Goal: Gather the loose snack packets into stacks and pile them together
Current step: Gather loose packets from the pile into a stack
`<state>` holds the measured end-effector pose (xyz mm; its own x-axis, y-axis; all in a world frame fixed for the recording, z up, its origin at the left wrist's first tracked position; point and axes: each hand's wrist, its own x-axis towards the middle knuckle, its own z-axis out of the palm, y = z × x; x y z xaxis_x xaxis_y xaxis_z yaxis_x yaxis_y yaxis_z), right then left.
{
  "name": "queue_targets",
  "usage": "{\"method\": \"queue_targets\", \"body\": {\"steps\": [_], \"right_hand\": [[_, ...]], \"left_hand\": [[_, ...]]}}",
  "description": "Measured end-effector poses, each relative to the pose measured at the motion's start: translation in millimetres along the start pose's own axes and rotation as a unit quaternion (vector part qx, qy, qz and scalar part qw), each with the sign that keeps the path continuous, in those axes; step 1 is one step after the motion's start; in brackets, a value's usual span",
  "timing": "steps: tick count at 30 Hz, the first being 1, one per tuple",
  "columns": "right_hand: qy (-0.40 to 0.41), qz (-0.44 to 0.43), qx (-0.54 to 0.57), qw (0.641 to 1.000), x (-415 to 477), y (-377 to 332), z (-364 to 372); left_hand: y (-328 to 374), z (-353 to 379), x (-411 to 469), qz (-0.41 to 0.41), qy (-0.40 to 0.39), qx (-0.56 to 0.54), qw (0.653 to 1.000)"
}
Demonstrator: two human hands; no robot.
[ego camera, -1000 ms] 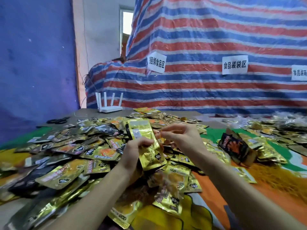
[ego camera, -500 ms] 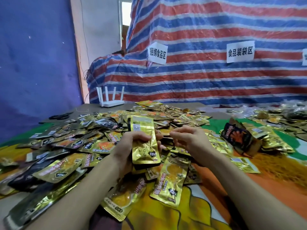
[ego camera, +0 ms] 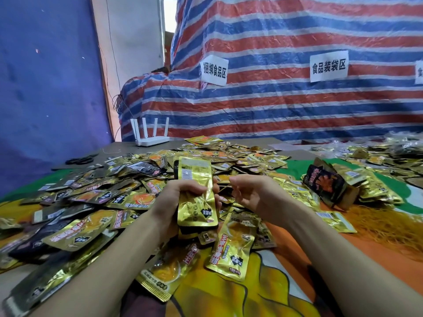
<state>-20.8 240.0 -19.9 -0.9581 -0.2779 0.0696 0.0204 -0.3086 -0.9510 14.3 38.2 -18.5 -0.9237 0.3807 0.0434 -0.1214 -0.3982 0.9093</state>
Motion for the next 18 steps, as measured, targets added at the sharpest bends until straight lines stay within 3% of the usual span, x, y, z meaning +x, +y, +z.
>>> {"method": "queue_targets", "body": {"steps": [6, 9, 15, 18], "right_hand": [[-0.138, -0.002, 0.037, 0.99, -8, -6, 3], [-0.186, -0.026, 0.12, 0.975, -11, -7, 7], [-0.122, -0.074, 0.213, 0.967, -13, -9, 11], [-0.138, -0.071, 0.187, 0.97, -13, -9, 12]], "left_hand": [[3, -3, 0, 0.018, -0.021, -0.126, 0.992], [2, -6, 1, 0.006, -0.015, -0.146, 0.989], [-2, -5, 3, -0.002, -0.037, -0.158, 0.987], [-2, -6, 5, -0.005, -0.046, -0.165, 0.985]]}}
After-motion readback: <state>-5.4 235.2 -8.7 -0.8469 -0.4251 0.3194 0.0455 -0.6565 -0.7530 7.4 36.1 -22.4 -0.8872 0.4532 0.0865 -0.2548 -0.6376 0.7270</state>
